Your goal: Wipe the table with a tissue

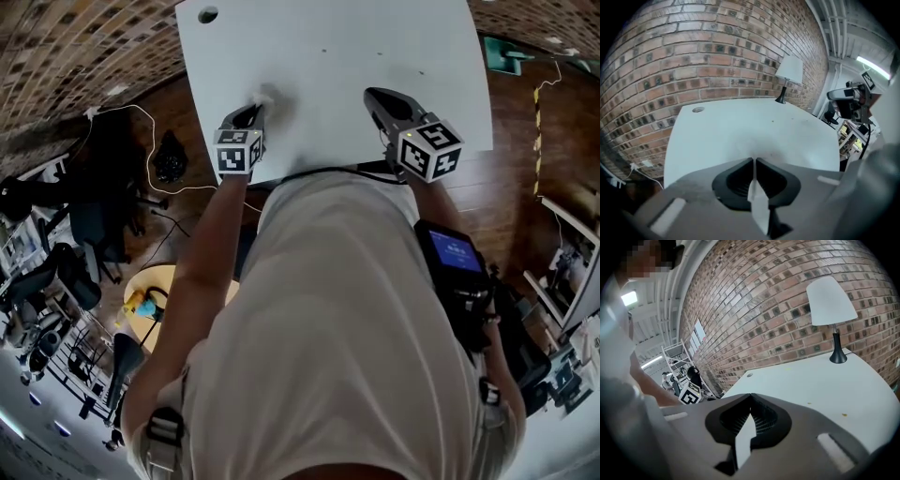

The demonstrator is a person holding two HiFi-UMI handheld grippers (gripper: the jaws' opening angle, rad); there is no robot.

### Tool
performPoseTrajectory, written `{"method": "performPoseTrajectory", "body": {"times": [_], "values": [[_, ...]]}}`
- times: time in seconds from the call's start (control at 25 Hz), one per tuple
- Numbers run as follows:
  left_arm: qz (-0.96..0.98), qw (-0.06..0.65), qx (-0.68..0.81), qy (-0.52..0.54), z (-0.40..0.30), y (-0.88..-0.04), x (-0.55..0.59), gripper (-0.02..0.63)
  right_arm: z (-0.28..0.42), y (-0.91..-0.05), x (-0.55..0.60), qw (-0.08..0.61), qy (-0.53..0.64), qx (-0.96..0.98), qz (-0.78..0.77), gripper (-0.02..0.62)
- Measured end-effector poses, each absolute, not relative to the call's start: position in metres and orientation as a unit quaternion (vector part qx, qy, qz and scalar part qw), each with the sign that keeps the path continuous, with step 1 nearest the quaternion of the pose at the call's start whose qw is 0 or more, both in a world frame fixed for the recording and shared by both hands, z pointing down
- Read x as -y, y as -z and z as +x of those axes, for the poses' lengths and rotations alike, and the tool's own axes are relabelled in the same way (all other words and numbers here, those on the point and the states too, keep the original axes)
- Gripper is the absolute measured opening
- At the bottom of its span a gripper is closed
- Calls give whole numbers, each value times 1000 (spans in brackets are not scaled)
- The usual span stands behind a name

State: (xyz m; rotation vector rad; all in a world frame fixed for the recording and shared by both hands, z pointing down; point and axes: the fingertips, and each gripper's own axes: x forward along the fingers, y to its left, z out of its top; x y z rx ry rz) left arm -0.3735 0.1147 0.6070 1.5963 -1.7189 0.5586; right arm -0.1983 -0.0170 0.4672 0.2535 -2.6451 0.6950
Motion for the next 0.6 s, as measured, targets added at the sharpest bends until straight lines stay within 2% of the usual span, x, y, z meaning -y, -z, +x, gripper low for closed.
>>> {"method": "performPoseTrajectory", "body": {"times": [0.32,0.6], "values": [[573,374,690,-236,-416,-635,-160,25,-187,-460,8,188,-244,945,113,8],[605,350,666,-261,-392,-631,-98,25,-171,-462,13,186,-254,943,112,8]]}}
